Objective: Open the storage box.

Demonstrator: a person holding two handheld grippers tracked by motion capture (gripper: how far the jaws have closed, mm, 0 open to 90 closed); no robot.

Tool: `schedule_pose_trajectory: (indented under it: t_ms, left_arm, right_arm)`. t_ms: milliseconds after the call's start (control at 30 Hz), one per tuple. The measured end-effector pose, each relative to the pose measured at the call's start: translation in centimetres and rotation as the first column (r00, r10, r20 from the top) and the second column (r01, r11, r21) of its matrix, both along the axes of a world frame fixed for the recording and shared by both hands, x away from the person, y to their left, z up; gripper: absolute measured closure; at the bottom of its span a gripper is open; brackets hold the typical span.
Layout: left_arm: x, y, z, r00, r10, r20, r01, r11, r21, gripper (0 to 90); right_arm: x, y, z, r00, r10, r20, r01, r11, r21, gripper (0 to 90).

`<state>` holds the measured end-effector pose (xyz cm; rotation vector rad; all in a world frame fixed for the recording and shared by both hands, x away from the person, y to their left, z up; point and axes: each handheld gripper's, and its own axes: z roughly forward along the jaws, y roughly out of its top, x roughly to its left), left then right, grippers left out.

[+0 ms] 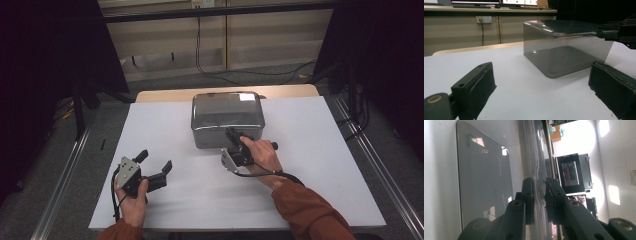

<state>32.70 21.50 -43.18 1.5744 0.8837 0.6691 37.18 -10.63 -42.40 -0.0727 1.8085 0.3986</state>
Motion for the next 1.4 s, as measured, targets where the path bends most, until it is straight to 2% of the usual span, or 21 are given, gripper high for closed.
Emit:
schedule_pose_trajectory:
  t_ms: [167, 267, 300, 433, 500, 533, 667, 733, 833, 933, 967, 1067, 1100, 1233, 1300, 1333, 1400]
  left_arm:
    - [0.0, -0.3, 0.1, 0.9991, -0.036, 0.02, 0.036, 0.9993, -0.003, 4.5]
    - [0.0, -0.4, 0.2, 0.9963, -0.056, 0.066, 0.057, 0.9983, -0.01, 2.5]
    - [0.1, -0.4, 0.4, 0.9952, -0.064, 0.074, 0.067, 0.9974, -0.027, 1.3]
    - [0.3, -0.6, 0.5, 0.9967, -0.055, 0.059, 0.057, 0.9979, -0.03, 1.2]
    - [0.4, -0.9, 0.4, 0.9977, -0.065, 0.019, 0.065, 0.9978, -0.016, 1.1]
    - [0.4, -1.1, 0.5, 0.9948, -0.102, 0.005, 0.102, 0.9939, -0.042, 1.2]
    - [0.5, -1.4, 0.8, 0.9924, -0.119, 0.031, 0.12, 0.9918, -0.043, 0.6]
    - [0.8, -1.5, 1.0, 0.9933, -0.112, 0.03, 0.113, 0.9933, -0.028, 0.8]
    - [1.0, -1.8, 1.1, 0.9937, -0.11, 0.025, 0.11, 0.9935, -0.028, 1.2]
    - [1.5, -2.1, 1.3, 0.9933, -0.113, 0.025, 0.113, 0.9936, -0.001, 1.3]
    - [1.7, -2.4, 1.4, 0.9934, -0.114, 0.014, 0.114, 0.9934, -0.008, 1.3]
    - [2.0, -2.9, 2.0, 0.9919, -0.125, 0.024, 0.125, 0.9922, -0.007, 1.4]
    - [2.2, -3.2, 2.2, 0.9918, -0.125, 0.026, 0.126, 0.9919, -0.019, 1.4]
    - [2.8, -3.8, 2.8, 0.9903, -0.134, 0.038, 0.134, 0.991, 0.01, 1.3]
    - [3.0, -4.1, 2.9, 0.9894, -0.142, 0.033, 0.142, 0.9899, 0.004, 1.8]
    - [3.2, -4.6, 2.9, 0.987, -0.153, 0.051, 0.152, 0.9882, 0.02, 2.2]
    - [3.5, -5.1, 2.9, 0.986, -0.161, 0.045, 0.16, 0.9869, 0.025, 2.3]
  right_arm:
    - [0.0, 0.0, 0.1, 1.0, 0.0, 0.001, 0.0, 1.0, 0.002, 78.7]
    - [0.0, 0.0, 0.2, 0.9999, -0.003, 0.011, 0.003, 1.0, 0.003, 79.2]
    - [0.0, -0.1, 0.4, 1.0, -0.003, 0.008, 0.003, 1.0, 0.015, 79.1]
    - [0.1, -0.1, 0.5, 0.9999, 0.0, 0.012, 0.0, 1.0, 0.013, 79.2]
    - [0.1, 0.0, 0.5, 0.9999, 0.002, 0.012, -0.002, 1.0, 0.009, 79.3]
    - [0.1, 0.0, 0.6, 0.9999, -0.002, 0.013, 0.002, 1.0, 0.015, 79.3]
    - [0.1, 0.0, 0.9, 0.9998, 0.001, 0.021, -0.002, 1.0, 0.023, 79.6]
    - [0.2, -0.1, 1.1, 0.9997, 0.003, 0.024, -0.004, 0.999, 0.032, 79.7]
    - [0.2, 0.0, 1.3, 0.9997, 0.005, 0.026, -0.005, 0.999, 0.032, 79.8]
    - [0.3, 0.0, 1.5, 0.9996, 0.005, 0.027, -0.006, 0.999, 0.036, 80.0]
    - [0.3, 0.0, 1.6, 0.9996, 0.004, 0.026, -0.005, 0.999, 0.039, 80.0]
    - [0.4, -0.1, 1.9, 0.9995, 0.005, 0.03, -0.007, 0.999, 0.048, 80.2]
    - [0.4, -0.1, 2.1, 0.9995, 0.007, 0.03, -0.008, 0.999, 0.047, 80.2]
    - [0.5, -0.1, 2.5, 0.9996, 0.002, 0.029, -0.004, 0.999, 0.054, 80.3]
    - [0.5, -0.1, 2.6, 0.9996, -0.001, 0.029, -0.001, 0.999, 0.055, 80.4]
    - [0.6, -0.1, 2.8, 0.9995, 0.0, 0.031, -0.002, 0.998, 0.061, 80.6]
    - [0.6, -0.1, 3.0, 0.9995, -0.004, 0.031, 0.002, 0.998, 0.068, 80.6]
